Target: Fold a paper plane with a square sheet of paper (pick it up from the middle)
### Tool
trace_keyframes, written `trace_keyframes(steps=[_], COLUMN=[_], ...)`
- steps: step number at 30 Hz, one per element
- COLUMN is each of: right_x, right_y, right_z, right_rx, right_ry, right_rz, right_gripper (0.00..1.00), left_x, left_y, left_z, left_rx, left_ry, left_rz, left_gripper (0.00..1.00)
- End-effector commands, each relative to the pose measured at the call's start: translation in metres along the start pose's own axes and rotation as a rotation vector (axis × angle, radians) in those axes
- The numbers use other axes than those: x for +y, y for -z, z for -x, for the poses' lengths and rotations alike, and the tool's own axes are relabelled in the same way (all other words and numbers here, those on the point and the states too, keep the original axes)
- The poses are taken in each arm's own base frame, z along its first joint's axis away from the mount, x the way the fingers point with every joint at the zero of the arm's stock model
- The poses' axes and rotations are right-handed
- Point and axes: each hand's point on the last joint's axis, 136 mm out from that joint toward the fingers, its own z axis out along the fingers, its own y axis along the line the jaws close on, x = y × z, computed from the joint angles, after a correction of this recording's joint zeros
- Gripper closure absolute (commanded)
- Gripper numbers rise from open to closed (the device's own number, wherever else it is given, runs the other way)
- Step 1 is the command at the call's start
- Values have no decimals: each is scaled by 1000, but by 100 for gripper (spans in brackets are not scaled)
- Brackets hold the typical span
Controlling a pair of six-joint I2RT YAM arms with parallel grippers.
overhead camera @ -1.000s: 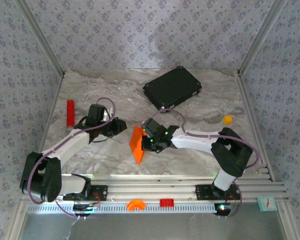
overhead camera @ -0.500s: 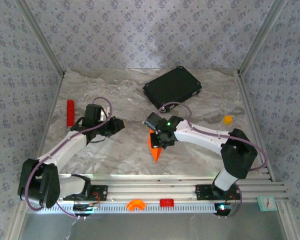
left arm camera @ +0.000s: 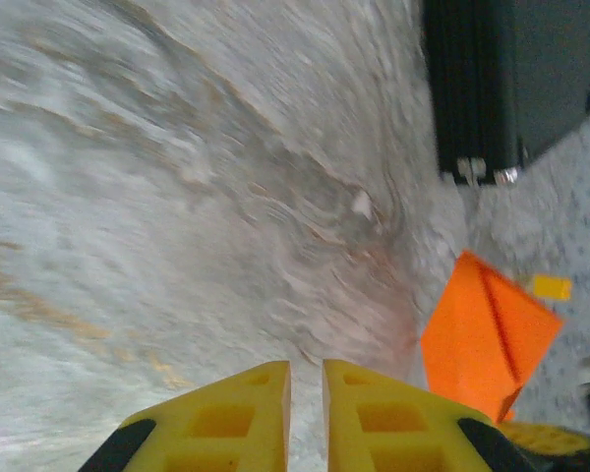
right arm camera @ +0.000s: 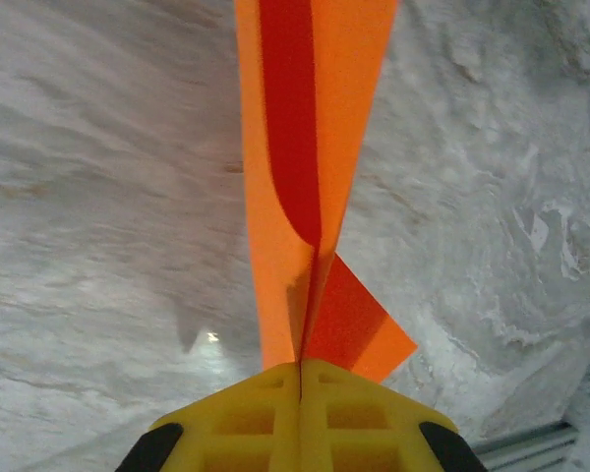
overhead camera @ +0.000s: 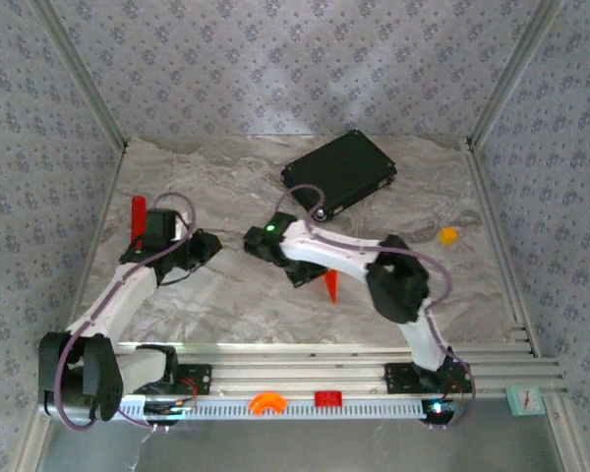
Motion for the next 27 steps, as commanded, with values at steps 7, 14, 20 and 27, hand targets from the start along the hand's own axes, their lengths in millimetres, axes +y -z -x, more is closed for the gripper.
trace_keyframes(steps=[7,14,20,27], right_x=[107,65,43,79], right_y=[37,78,21,-16], right_z=[33,44,33,32], right_rx=[-28,-236,-165,-30], right_ry=[69,-177,-311,-361], right_rz=[320,922,1142,1142], right_gripper=[75,64,88,93], left_x=[30,3,-18,-30], left_y=[26,19,-3,-29], left_z=[5,-1,-23,-48], left_rx=[-44,9,110,212], left_ry=[83,30,-20,-24], left_rz=[68,-85,-140,-153], left_gripper=[80,81,87,88])
